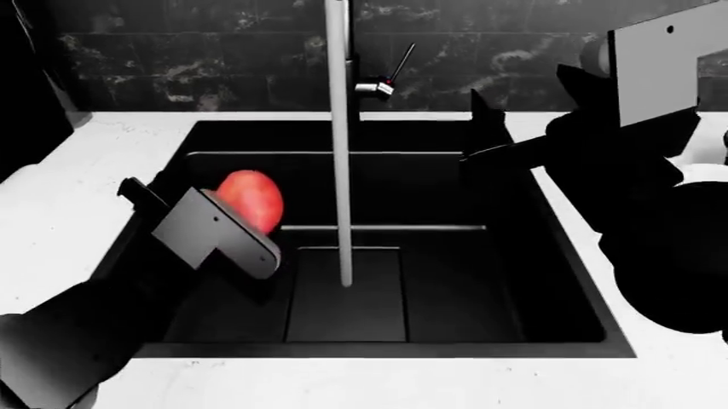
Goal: Pick the tomatos and corns from the sink and place them in one bowl. Place the pomegranate in the other bowl. Then turn off the sink faucet.
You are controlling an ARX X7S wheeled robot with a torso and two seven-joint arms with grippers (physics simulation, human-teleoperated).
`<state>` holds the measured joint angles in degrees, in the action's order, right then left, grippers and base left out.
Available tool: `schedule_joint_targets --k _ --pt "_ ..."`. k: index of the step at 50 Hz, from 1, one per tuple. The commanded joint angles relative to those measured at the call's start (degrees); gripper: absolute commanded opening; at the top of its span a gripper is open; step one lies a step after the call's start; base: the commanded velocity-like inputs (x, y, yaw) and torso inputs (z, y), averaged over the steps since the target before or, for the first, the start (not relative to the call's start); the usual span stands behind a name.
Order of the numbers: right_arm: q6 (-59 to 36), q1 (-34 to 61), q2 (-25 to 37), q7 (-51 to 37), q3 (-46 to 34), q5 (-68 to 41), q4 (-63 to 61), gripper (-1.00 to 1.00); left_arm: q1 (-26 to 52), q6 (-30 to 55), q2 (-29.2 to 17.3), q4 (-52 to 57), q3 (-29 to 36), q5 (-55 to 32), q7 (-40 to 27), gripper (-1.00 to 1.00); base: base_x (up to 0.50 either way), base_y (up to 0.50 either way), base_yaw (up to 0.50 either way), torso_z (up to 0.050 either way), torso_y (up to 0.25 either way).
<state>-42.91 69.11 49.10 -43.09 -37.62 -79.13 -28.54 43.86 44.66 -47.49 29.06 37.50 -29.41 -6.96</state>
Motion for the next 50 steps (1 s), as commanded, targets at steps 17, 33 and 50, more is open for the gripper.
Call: schedule_joint_targets --k 17,33,50 --pt "20.6 -25.2 2.2 -2.7 -0.4 26.5 -16.9 1.00 -17.5 -24.3 4.9 11.8 -13.9 6.8 -20.4 -1.00 -0.50 0.00 0.00 0.000 0.103" --pt "20.0 -28.2 0.8 -6.8 -3.4 34.1 -20.2 1.00 -20.1 -26.6 6.4 11.9 -14.5 13.3 -26.1 -1.00 -0.12 -0.21 0.00 0.000 0.000" --pt "19.3 -28.0 2.0 -11.9 -2.7 38.0 -27.3 1.00 -19.1 -24.7 7.0 11.9 -11.3 13.9 -24.4 -1.00 0.00 -0.50 0.00 0.000 0.000"
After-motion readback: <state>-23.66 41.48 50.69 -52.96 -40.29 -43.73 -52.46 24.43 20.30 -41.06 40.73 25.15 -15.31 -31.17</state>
